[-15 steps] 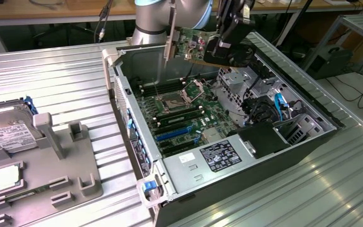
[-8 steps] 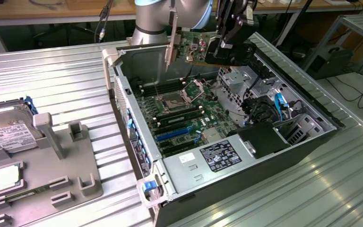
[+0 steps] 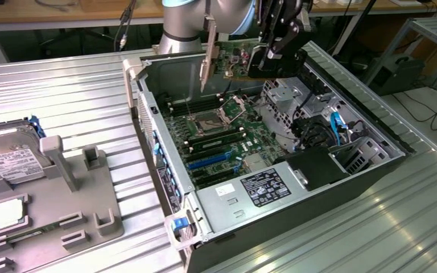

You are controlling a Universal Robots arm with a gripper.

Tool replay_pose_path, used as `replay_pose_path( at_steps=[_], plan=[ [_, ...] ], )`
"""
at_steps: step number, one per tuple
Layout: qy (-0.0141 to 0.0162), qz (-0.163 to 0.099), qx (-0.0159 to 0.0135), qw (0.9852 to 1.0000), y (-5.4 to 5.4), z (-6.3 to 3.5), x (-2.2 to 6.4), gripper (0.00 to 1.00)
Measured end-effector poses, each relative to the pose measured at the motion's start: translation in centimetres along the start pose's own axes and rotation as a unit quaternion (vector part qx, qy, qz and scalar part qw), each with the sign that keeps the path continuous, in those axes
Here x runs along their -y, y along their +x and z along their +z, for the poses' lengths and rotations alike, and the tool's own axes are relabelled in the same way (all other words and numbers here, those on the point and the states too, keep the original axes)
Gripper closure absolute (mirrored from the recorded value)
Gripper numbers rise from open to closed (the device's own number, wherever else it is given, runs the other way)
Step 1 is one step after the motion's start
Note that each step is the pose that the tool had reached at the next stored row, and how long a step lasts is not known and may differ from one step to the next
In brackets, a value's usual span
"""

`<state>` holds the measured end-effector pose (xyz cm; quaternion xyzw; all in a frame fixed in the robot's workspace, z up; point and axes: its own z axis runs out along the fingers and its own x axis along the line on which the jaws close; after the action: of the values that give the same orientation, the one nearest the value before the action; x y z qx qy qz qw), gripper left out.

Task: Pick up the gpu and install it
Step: 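Insert the gpu into the slot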

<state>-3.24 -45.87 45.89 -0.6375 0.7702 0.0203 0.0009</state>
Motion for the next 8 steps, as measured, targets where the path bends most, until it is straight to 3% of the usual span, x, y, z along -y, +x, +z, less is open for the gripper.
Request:
replay_pose_path(
  at_steps=[2, 5, 8],
  plan=[
    [-0.0003, -0.009, 0.0006, 1.0000, 0.00, 0.00, -0.01, 0.72],
    [-0.0019, -0.020, 0.0082, 0.9998, 0.00, 0.01, -0.01, 0.72],
    [-0.0022, -0.032, 0.0099, 0.9994, -0.01, 0.03, 0.00, 0.72]
  ],
)
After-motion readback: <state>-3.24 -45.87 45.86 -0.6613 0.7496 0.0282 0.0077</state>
